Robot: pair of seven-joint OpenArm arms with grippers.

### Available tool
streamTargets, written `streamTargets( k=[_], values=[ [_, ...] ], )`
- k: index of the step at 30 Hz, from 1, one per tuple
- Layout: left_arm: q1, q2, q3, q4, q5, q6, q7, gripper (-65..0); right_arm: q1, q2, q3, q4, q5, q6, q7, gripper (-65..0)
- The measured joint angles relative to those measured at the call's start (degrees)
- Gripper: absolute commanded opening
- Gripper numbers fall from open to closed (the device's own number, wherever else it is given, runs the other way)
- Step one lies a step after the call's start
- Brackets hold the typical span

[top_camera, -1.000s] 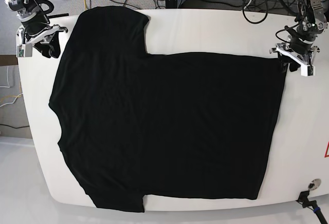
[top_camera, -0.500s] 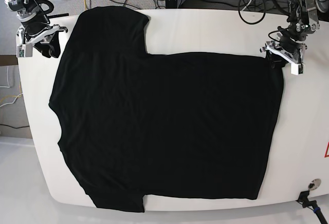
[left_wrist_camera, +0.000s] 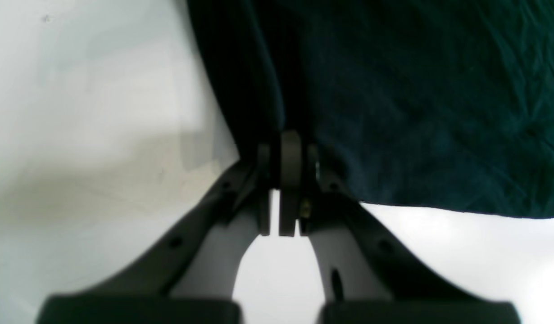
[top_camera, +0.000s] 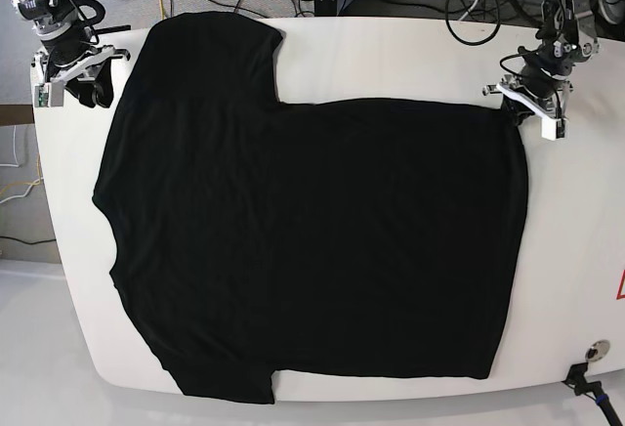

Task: Fold the T-shirt properly
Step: 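Grasp the shirt's shoulder edges with both grippers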

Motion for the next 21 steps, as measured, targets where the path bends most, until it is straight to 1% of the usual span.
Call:
streamTargets(
  k=[4,6,9,14,15,16,17,18,21],
  values=[
    [0.0,0.0,0.1,0.4,-0.2,0.0,0.6,-65.0,-0.4,-0.6,1.0,0.0,-1.9,-0.1,0.3,-48.3],
    [0.0,0.0,0.1,0.7,-0.3,0.0,0.9,-65.0,-0.5,-0.7,1.8,0.0,-1.9,-1.9,0.4,-47.7],
    [0.0,0.0,0.1,0.8,-0.3,0.0,1.7,-65.0,-0.3,-0.6,3.4,-0.2,-2.0,-4.2,0.7,-44.3],
    [-0.3,0.3,0.1,0.9,-0.5,0.0,2.3,-65.0,4.1,-0.6,4.0,-6.4,-1.0,-3.1,0.5,-39.4],
    [-0.2,0.3,0.1,0.9,-0.5,0.0,2.3,-65.0,4.7,-0.6,4.0,-7.4,-1.2,-3.4,0.4,-40.7],
    [-0.2,0.5,-0.1,0.9,-0.5,0.0,2.3,-65.0,6.1,-0.7,3.9,-9.8,-1.3,-2.8,0.5,-39.6],
    [-0.4,0.4,0.1,0.9,0.4,0.0,2.8,-65.0,5.1,-0.7,3.8,-7.1,-1.6,-3.1,-0.2,-37.6],
    [-0.4,0.4,0.1,0.7,0.3,0.0,2.8,-65.0,5.1,-0.6,3.8,-7.2,-1.5,-3.3,0.4,-35.6],
    [-0.4,0.4,0.2,0.9,0.2,0.0,3.2,-65.0,5.0,-0.7,3.8,-7.5,-1.0,-3.9,-1.9,-34.2]
  ],
)
